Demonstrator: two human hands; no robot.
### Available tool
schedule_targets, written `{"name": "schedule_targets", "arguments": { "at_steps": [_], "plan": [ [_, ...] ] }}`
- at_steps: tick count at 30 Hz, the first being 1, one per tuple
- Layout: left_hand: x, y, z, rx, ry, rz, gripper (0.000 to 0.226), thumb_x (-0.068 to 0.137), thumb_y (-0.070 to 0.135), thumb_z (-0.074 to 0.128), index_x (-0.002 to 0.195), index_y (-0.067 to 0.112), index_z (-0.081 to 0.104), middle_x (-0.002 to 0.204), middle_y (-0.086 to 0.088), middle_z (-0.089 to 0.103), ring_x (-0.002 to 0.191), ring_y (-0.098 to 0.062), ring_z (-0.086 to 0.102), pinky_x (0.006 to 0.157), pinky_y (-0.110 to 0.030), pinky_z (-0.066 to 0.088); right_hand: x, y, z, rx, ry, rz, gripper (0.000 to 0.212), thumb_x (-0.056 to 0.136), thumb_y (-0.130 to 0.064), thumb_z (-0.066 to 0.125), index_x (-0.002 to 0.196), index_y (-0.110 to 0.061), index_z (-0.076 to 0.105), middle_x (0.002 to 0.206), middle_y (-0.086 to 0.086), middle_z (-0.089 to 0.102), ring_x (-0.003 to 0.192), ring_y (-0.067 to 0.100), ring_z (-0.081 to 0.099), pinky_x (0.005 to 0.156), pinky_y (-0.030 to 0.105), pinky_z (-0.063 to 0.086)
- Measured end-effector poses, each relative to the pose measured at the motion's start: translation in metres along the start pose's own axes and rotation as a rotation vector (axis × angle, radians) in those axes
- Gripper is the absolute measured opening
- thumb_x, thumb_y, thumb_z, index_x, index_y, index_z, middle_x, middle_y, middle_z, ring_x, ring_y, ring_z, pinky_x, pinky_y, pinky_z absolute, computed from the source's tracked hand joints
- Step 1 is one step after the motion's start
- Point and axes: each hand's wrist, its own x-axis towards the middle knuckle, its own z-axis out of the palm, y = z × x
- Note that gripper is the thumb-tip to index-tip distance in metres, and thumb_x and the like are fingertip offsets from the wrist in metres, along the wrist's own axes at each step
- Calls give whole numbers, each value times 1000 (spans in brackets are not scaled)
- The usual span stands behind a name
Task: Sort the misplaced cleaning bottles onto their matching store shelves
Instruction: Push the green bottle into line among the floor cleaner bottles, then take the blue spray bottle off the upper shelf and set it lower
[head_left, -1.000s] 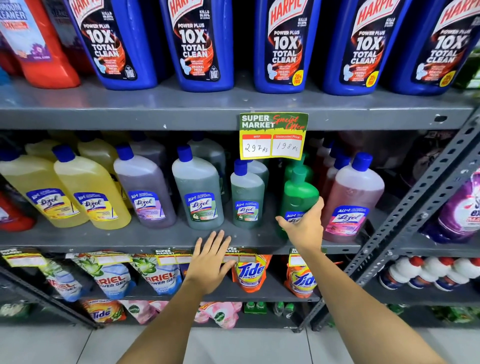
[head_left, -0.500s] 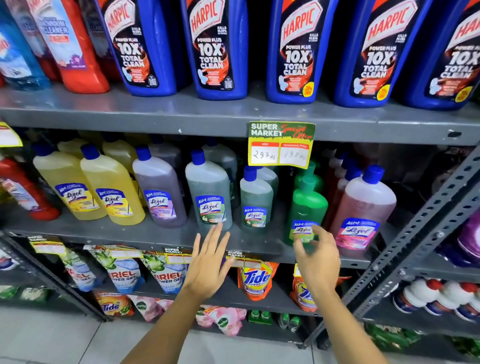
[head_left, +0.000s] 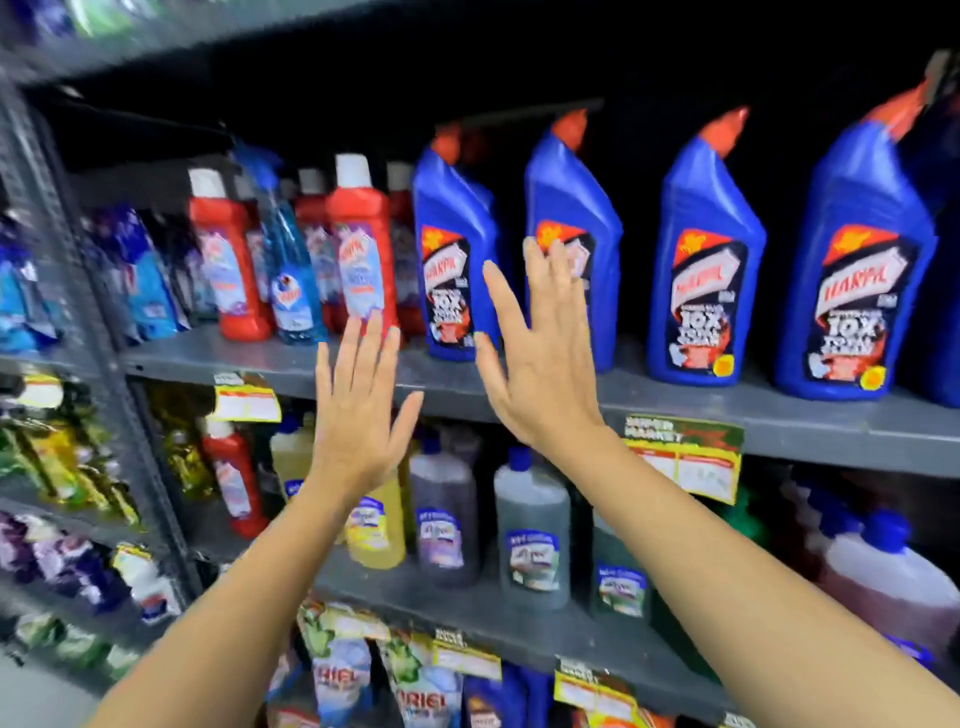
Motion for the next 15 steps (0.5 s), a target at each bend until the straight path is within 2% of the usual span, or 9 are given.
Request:
{"name": "schedule_targets", "arguments": {
  "at_steps": [7,15],
  "plan": [
    [-9,-98,-40,150,-55,-3,66,97,42,37,152,8,22,161,-11,16,149,-26,8,117,-60,10,31,-48,77,2,-175,59,66,96,-36,50,155,-15,29,164,23,13,152,41,6,118,62,16],
    [-18,-175,-41,179,-117,32,65,98,44,35,153,12,21,162,-7,16,150,-21,7,118,-58,9,51,-100,130,-11,-184,73,66,97,-38,42,156,-15,23,165,21,10,153,39,3,120,59,16]
  ]
}}
